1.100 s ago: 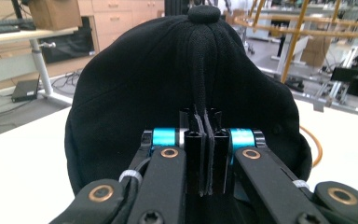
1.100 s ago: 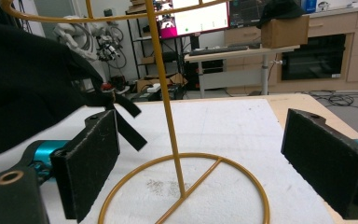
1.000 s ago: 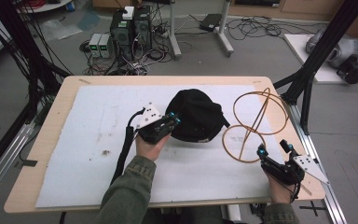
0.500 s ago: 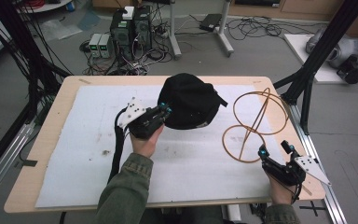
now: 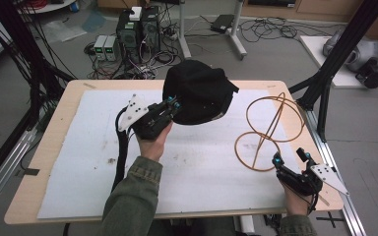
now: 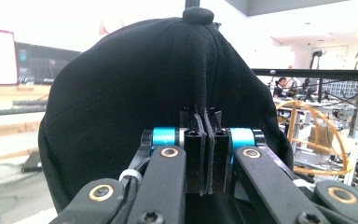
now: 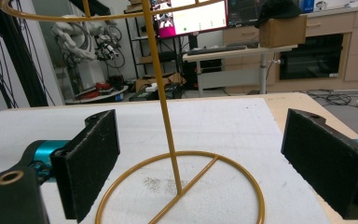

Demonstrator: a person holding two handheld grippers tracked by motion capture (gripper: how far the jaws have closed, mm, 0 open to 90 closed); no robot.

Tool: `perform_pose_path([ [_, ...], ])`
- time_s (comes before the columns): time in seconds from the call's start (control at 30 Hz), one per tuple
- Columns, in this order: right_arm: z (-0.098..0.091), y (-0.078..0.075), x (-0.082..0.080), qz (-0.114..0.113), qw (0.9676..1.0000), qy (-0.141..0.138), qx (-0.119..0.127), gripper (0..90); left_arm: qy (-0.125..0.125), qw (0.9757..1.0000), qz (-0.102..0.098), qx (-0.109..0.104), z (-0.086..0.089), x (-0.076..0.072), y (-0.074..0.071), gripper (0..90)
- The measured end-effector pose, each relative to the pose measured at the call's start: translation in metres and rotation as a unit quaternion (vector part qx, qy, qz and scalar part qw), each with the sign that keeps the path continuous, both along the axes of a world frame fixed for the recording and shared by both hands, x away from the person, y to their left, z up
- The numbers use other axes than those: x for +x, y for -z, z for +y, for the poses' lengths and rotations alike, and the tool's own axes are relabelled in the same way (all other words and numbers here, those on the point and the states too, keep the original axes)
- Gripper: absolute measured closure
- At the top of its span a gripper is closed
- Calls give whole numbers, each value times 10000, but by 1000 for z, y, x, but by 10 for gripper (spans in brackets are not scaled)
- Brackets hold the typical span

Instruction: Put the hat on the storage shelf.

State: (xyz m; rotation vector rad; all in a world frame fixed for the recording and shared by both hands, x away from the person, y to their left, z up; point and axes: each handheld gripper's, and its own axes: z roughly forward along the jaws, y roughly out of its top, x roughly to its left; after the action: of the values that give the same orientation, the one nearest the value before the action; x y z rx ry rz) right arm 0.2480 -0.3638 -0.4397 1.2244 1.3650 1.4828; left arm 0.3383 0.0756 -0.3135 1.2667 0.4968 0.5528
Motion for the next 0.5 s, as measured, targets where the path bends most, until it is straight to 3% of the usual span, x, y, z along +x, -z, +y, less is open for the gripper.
perform_pose_path([
  [0.27, 1, 0, -1, 9, 10000, -12, -2, 104, 271, 9993, -261, -68, -24, 2, -21, 882],
  [0.5, 4, 1, 0, 15, 9999, -93, -71, 105, 405, 9985, -348, -143, -43, 6, -34, 882],
])
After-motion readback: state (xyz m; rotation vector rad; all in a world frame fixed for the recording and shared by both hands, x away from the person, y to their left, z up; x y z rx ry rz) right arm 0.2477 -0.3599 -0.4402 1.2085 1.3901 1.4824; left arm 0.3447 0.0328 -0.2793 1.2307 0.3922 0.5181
